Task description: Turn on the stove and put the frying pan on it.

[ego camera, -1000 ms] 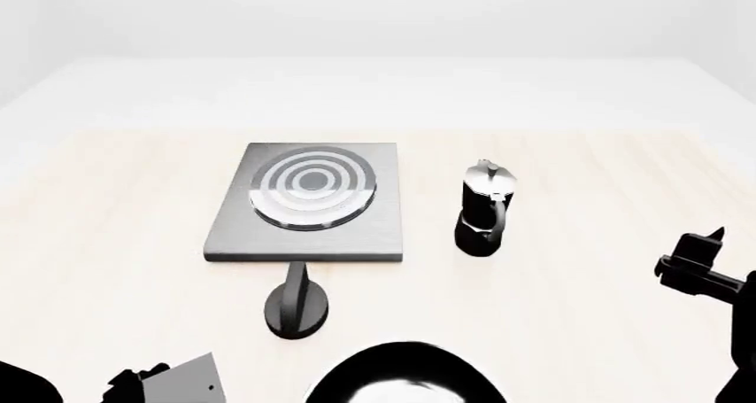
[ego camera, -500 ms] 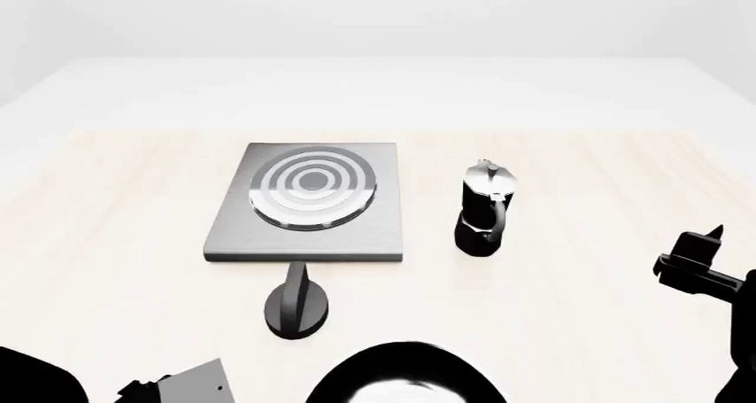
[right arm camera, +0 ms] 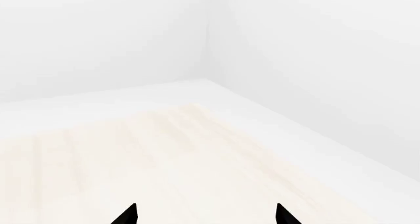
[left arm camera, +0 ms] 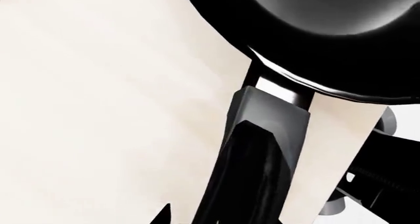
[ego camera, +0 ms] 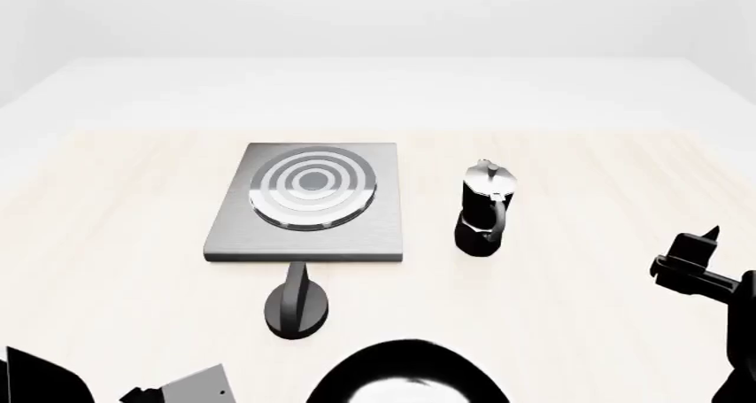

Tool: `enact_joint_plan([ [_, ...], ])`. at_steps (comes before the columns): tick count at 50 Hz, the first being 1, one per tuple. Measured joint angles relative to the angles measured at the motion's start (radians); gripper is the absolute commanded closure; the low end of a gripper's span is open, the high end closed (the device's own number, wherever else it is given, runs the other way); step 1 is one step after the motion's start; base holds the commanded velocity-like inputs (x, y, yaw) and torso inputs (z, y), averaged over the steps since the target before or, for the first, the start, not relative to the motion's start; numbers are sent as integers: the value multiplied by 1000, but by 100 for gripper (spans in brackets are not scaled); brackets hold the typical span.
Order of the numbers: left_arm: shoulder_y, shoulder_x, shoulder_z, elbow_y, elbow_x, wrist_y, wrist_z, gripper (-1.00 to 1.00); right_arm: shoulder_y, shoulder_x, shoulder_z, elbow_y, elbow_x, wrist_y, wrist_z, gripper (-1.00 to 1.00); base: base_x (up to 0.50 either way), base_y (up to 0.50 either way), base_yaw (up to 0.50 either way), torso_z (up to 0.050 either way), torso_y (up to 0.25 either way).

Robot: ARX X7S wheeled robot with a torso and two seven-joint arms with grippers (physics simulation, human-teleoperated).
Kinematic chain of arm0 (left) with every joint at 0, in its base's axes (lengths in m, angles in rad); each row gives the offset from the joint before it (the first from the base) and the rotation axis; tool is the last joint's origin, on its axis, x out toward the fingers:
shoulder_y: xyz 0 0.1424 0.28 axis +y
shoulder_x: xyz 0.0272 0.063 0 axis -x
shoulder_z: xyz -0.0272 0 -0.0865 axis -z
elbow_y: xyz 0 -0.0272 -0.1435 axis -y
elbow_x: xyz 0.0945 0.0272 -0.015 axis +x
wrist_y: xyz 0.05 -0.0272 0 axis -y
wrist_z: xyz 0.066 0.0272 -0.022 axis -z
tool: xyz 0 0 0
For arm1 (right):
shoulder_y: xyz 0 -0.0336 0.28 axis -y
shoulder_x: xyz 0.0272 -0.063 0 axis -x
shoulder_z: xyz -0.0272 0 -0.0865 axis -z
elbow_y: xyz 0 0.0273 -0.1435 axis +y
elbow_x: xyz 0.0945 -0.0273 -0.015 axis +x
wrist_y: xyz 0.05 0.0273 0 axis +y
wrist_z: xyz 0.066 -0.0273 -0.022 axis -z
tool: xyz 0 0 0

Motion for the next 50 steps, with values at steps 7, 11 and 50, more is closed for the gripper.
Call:
enact_joint_plan([
  [7, -3, -5, 5, 11, -8, -2, 4, 100, 4, 1, 0, -3, 2, 4, 2, -100, 0, 0, 0, 0, 0],
  [11, -17, -13, 9, 37, 3, -3, 17, 100, 7, 2, 1, -5, 4, 9, 3, -100, 0, 0, 0, 0, 0],
  [50, -476, -146, -164, 294, -394, -139, 16, 100, 10, 9, -1, -3, 10, 12, 13, -100, 0, 0, 0, 0, 0],
])
